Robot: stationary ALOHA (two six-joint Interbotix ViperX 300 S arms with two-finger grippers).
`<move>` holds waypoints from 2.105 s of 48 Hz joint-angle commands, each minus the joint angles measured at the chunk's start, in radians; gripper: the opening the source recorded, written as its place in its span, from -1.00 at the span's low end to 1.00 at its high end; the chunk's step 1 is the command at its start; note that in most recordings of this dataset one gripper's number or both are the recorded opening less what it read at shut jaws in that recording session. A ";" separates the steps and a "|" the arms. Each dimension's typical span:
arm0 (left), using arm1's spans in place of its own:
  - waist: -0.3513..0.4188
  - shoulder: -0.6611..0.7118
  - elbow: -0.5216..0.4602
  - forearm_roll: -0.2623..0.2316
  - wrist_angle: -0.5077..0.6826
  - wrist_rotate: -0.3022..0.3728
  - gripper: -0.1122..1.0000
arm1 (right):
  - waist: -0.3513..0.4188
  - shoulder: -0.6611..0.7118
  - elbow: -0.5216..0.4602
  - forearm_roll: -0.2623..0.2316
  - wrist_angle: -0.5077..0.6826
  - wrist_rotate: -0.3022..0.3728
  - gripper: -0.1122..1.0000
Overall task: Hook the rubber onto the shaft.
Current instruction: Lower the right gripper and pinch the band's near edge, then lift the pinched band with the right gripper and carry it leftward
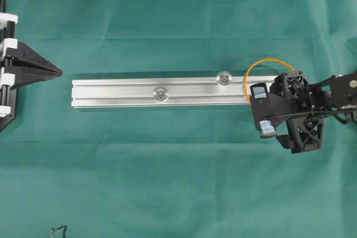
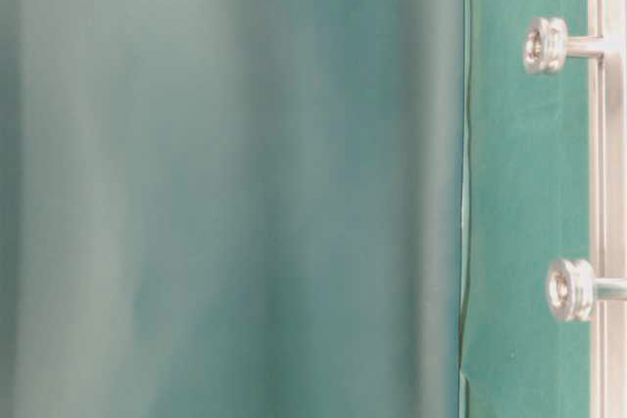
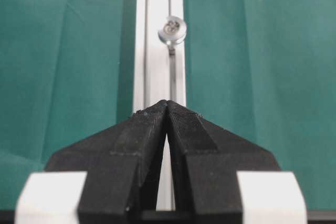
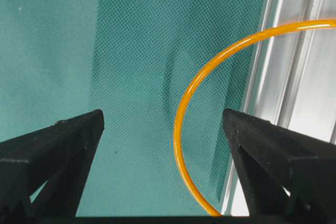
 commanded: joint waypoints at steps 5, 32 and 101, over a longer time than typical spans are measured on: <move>0.002 0.009 -0.031 0.002 -0.003 -0.002 -0.76 | 0.003 -0.002 -0.009 0.002 -0.014 -0.002 0.98; 0.002 0.009 -0.031 0.003 0.000 -0.002 -0.76 | 0.003 -0.002 0.000 0.003 -0.014 0.000 0.97; 0.002 0.009 -0.032 0.003 0.002 -0.002 -0.76 | 0.003 -0.117 -0.015 -0.006 0.077 0.012 -0.67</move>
